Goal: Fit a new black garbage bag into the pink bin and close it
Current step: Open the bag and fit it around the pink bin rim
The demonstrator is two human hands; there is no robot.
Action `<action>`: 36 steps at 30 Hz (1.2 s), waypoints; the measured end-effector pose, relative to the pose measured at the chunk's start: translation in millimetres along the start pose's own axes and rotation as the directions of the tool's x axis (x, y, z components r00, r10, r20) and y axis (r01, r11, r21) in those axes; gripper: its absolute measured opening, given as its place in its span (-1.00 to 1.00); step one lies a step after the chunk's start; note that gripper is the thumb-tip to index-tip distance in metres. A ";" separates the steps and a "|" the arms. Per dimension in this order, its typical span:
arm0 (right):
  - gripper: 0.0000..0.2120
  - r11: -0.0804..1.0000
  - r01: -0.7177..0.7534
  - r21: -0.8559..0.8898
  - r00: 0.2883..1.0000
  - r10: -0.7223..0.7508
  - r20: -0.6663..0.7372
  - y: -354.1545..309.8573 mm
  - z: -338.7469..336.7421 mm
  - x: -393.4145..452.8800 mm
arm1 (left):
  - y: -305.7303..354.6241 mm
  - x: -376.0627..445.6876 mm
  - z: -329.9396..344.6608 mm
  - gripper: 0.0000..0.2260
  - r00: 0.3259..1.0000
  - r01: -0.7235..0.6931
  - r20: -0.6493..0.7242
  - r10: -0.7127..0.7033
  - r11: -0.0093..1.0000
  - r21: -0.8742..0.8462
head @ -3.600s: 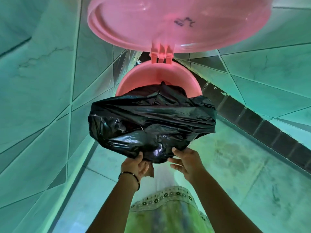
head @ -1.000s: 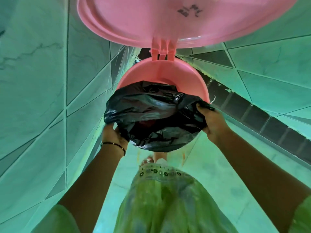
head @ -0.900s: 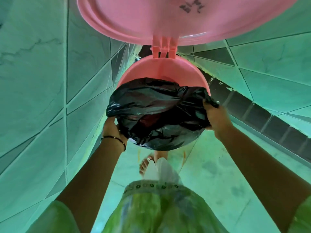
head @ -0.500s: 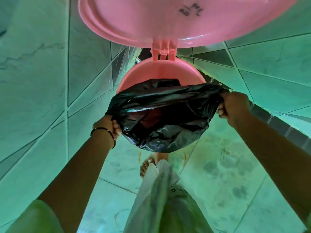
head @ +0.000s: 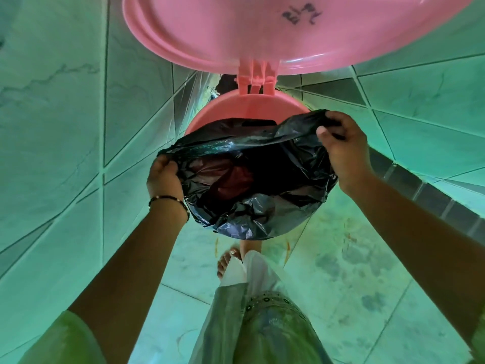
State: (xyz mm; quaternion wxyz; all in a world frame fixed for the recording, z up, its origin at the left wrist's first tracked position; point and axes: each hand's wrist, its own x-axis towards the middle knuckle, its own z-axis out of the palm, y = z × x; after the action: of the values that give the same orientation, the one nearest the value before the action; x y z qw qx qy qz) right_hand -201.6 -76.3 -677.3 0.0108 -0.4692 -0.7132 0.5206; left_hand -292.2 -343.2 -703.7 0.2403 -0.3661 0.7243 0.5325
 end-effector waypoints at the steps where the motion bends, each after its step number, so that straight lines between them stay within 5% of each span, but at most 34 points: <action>1: -0.69 0.990 0.083 -0.112 0.996 -0.078 0.052 0.4 1.2 -1.7 | -4.5 -1.9 1.1 -0.74 0.994 -0.110 0.013 0.109 0.988 0.104; 4: -0.52 0.880 0.286 -0.379 0.955 -0.226 0.194 -1.7 6.6 -6.2 | -10.9 -12.3 1.5 -0.60 0.933 -0.343 0.068 0.353 0.817 0.463; 6: -0.46 0.818 0.364 -0.445 0.927 -0.274 0.255 -4.1 11.3 -8.1 | -11.8 -16.0 -0.2 -0.53 0.875 -0.474 0.201 0.440 0.700 0.535; 11: -0.34 0.823 0.368 -0.432 0.923 -0.268 0.276 -5.7 10.6 -0.8 | 0.1 -15.3 -5.0 -0.38 0.840 -0.543 0.373 0.394 0.588 0.600; 17: -0.63 0.855 0.289 -0.431 0.957 -0.244 0.157 -17.3 7.9 24.6 | 21.6 -11.5 0.8 -0.49 0.848 -0.503 0.358 0.389 0.382 0.775; 20: -0.83 0.871 0.201 -0.448 0.979 -0.188 0.074 -26.3 10.9 33.6 | 27.2 -9.7 8.0 -0.54 0.802 -0.530 0.368 0.470 0.279 0.801; 24: -0.90 0.901 0.130 -0.414 0.989 -0.145 -0.004 -30.8 9.0 35.9 | 33.7 -12.3 13.3 -0.55 0.797 -0.547 0.384 0.467 0.287 0.786; 29: -0.85 0.964 0.081 -0.255 0.992 -0.101 -0.069 -40.3 9.4 40.6 | 37.6 -8.2 16.7 -0.48 0.790 -0.610 0.463 0.403 0.440 0.659; 32: -0.81 0.997 -0.029 -0.073 0.998 0.025 -0.063 -43.7 13.8 47.8 | 37.9 -0.7 20.3 -0.42 0.747 -0.663 0.559 0.360 0.456 0.594; 36: -0.85 0.996 -0.085 0.035 0.996 0.084 0.037 -47.1 21.6 52.1 | 42.5 6.0 25.0 -0.44 0.793 -0.600 0.541 0.281 0.518 0.610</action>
State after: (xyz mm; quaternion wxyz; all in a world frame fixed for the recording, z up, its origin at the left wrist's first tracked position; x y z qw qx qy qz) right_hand -272.7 -57.5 -676.4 -0.0152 -0.4893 -0.6833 0.5417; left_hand -330.4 -314.1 -690.7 0.3573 0.0785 0.8867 0.2827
